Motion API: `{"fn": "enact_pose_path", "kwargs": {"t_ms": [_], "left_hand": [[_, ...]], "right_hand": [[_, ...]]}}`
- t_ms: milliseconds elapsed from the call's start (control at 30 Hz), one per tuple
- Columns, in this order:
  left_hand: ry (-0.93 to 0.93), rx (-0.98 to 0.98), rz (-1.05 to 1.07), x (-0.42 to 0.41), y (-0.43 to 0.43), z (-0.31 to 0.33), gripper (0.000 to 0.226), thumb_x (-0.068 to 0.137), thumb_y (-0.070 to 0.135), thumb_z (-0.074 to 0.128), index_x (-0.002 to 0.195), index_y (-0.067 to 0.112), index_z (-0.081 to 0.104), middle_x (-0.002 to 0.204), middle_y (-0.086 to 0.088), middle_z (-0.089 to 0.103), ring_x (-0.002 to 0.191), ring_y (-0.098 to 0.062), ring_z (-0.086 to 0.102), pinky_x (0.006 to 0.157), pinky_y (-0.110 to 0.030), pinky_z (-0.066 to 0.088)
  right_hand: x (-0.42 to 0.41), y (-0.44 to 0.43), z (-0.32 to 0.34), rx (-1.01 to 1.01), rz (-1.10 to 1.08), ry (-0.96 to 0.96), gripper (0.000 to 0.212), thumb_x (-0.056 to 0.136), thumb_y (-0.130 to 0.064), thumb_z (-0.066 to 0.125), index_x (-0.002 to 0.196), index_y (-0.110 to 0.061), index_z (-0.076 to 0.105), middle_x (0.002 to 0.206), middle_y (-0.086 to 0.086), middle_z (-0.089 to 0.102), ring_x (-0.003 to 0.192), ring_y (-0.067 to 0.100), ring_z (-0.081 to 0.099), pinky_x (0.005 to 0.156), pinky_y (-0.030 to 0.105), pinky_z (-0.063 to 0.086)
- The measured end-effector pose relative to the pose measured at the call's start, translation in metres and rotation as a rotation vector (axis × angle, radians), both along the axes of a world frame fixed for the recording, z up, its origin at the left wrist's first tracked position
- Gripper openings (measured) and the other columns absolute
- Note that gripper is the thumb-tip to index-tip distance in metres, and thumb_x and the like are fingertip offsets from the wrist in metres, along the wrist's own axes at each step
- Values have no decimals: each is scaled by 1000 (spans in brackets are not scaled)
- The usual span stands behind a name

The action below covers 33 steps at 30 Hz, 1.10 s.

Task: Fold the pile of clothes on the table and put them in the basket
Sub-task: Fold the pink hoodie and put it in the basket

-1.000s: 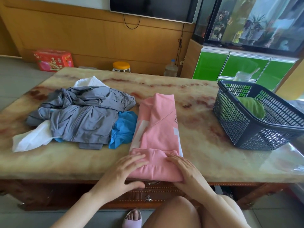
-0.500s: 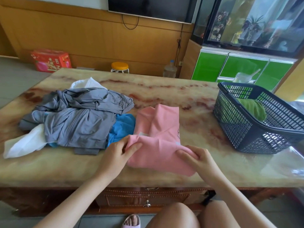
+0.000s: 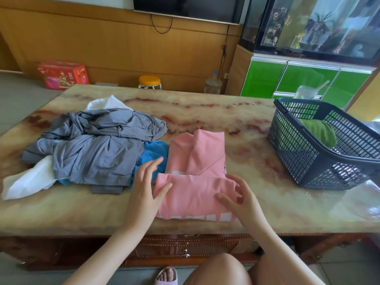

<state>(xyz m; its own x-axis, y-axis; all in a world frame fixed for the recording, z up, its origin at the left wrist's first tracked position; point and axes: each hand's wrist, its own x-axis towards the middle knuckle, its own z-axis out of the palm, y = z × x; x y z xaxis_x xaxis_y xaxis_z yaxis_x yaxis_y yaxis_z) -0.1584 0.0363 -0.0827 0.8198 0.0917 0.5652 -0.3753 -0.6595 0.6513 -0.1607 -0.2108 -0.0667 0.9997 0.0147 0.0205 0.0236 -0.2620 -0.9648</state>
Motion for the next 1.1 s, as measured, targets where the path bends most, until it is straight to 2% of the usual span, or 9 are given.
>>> {"fn": "enact_pose_path", "kwargs": {"t_ms": [100,200,267,433,567,700,800,900,1100], "left_hand": [[-79,262,-234,-6,9,-1,32,93,28,50,123,29,56,129,9,51,125,-2,43,104,-25,40],[137,343,-423,-13,21,-6,54,89,52,46,140,37,38,149,21,27,139,0,24,109,-32,36],[165,450,-450,-13,28,-8,79,80,60,58,146,40,20,153,24,12,141,1,14,110,-28,31],[170,575,-417,-2,32,-8,101,63,55,72,147,40,19,151,22,17,133,4,26,105,-18,28],[182,514,-408,4,30,-3,91,66,58,71,142,50,21,141,27,31,126,8,33,105,-14,27],[211,329,-322,-1,27,10,78,65,64,70,130,56,29,124,33,48,108,18,44,89,-7,40],[224,193,-320,0,26,31,69,63,68,67,123,46,41,112,40,51,98,20,50,81,-1,38],[367,126,-393,9,28,48,63,58,69,69,114,47,49,110,35,54,100,9,54,86,-11,43],[477,20,-277,43,11,59,60,64,80,45,113,47,46,109,16,61,99,-9,59,85,-30,45]], "right_hand": [[-4,-2,-9,-275,-2,-235,64,82,-26,72,132,-48,39,121,-12,48,87,-1,57,71,13,49],[2,-8,-15,-500,69,-509,53,85,-31,66,133,-42,46,143,-15,30,126,4,36,100,24,37],[5,-11,-17,-626,148,-602,42,89,-36,58,131,-32,54,150,-11,30,134,12,30,106,35,34],[3,-25,-29,-788,415,-422,99,68,-69,66,147,-46,11,156,-21,4,145,6,1,116,30,13],[5,-22,-24,-690,363,-394,91,66,-55,73,142,-46,23,148,-28,21,136,-2,21,111,18,23],[2,-20,-4,-649,252,-324,63,64,-55,63,122,-55,37,124,-37,40,110,-4,44,86,1,31],[1,-23,15,-552,214,-251,61,60,-59,73,114,-52,45,112,-31,55,101,-5,51,80,7,40],[4,-31,31,-356,272,-116,58,61,-41,85,111,-41,56,103,-20,65,94,-1,60,78,16,47],[26,-25,47,24,258,66,23,80,-14,68,103,-13,66,94,0,74,87,14,70,68,19,53]]}}
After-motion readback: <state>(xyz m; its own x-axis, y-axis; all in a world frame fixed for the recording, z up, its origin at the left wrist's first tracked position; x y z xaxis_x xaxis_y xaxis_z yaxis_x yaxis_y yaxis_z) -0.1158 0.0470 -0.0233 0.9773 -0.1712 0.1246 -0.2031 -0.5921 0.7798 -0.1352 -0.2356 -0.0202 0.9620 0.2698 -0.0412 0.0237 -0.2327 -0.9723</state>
